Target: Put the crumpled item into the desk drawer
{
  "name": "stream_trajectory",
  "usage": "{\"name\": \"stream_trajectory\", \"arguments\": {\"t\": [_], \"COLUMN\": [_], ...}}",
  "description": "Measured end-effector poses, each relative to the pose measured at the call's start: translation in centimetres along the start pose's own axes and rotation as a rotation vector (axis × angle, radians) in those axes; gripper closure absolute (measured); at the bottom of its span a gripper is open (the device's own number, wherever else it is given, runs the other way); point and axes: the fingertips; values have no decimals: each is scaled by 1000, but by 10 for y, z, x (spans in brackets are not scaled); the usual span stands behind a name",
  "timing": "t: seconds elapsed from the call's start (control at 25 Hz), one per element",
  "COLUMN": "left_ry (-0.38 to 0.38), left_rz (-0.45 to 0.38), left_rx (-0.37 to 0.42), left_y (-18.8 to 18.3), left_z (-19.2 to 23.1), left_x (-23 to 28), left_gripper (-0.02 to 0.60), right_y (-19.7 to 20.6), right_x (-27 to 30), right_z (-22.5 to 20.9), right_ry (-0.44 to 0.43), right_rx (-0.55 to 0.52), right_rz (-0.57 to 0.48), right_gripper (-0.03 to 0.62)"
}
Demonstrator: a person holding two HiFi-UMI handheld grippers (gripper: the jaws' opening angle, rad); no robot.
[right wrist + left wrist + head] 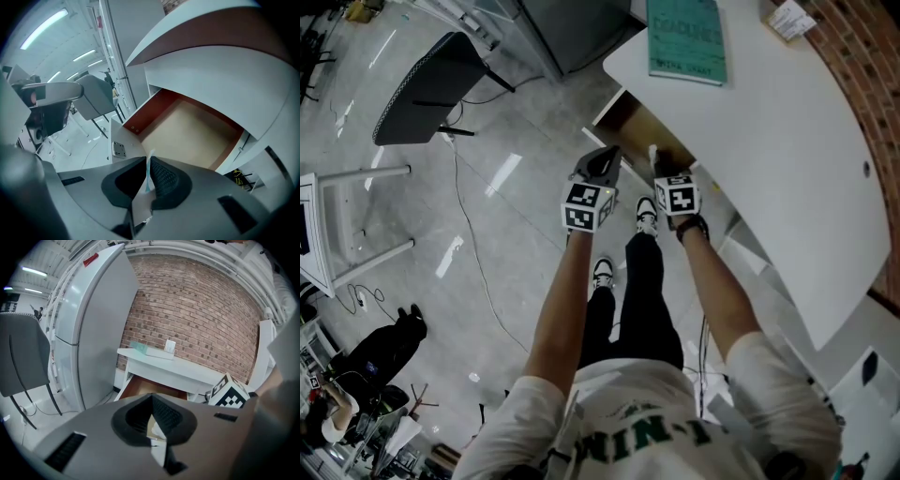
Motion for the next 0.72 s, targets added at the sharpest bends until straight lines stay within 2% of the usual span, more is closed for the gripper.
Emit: {"name": "stream_trajectory", "arguments": {"t": [0.04,0.12,0.16,0.36,0.72], "left_ry": [-1,-6,-8,-10,-2], "left_rz": [3,5,4,-3,-49], "left_rx": [0,-2,-4,-9,-4], "left_y": [0,-1,-3,-13,-51], "left_z": [0,0,0,-4,-22], "left_x": [0,-2,-4,-15,-62], "left_gripper": [584,584,584,584,584], "right_y": [0,-3,-4,-7,-32], "right_x": [-1,-5,-7,-25,-99], "right_z": [-1,-3,-2,6,24], "right_ry": [3,6,0,-21,25], "right_rx": [2,3,6,17,27], "right_rz": [2,-7,-10,-20,-118], "right_gripper": [581,492,483,476,476]}}
Point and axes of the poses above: the fingertips, and each gripper's own axes: x forward along the fingers, z to its left, y out of its underside, and after that the axes turned 9 degrees about -y, right-handed
